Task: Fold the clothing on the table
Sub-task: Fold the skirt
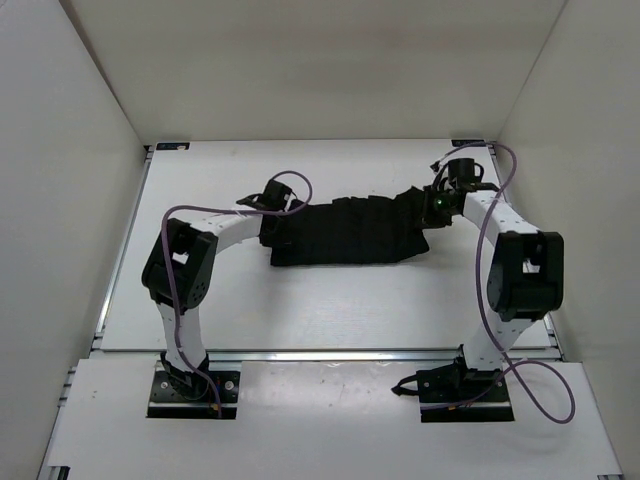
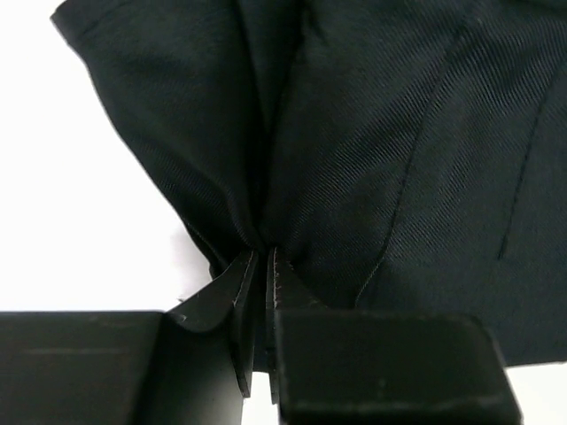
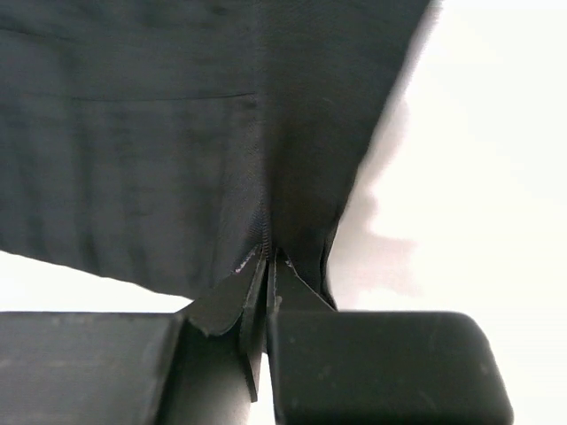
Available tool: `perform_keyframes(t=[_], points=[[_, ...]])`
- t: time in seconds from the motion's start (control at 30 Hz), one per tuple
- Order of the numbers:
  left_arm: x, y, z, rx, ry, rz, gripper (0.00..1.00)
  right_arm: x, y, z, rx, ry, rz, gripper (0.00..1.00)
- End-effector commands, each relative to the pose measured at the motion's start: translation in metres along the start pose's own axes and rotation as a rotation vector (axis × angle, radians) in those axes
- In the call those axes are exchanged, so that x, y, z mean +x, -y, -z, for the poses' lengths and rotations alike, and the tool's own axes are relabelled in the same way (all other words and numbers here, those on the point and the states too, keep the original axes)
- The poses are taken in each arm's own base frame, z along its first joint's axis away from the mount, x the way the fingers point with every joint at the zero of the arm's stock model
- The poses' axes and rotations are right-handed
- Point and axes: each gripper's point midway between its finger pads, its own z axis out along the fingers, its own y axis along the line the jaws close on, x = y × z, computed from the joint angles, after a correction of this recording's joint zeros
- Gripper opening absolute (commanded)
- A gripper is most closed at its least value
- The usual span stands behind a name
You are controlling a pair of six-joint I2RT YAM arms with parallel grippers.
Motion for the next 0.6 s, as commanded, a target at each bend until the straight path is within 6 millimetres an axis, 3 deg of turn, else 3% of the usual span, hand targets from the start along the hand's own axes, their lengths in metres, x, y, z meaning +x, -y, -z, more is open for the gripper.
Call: perform_keyframes(t=[0.0,0.2,0.43,0.57], points=[[0.059,0.019,0.011,0.047,-0.157,-0.026,0.17,-0.014,-0.017,0.035,-0.041,0.091,0.058,0.0],[0.079,0.05,0.021,0.111,-0.162,-0.035,0.17,-0.002,-0.056,0.049,-0.116,0.073,0.112,0.0],[0.094,0.08,0.019,0.254,-0.177,0.046,0.17,-0.001,-0.139,0.054,-0.305,0.078,0.172,0.0],[0.097,0.094,0.017,0.31,-0.181,0.044,0.21,0.007,-0.182,0.048,-0.405,0.029,0.173,0.0]])
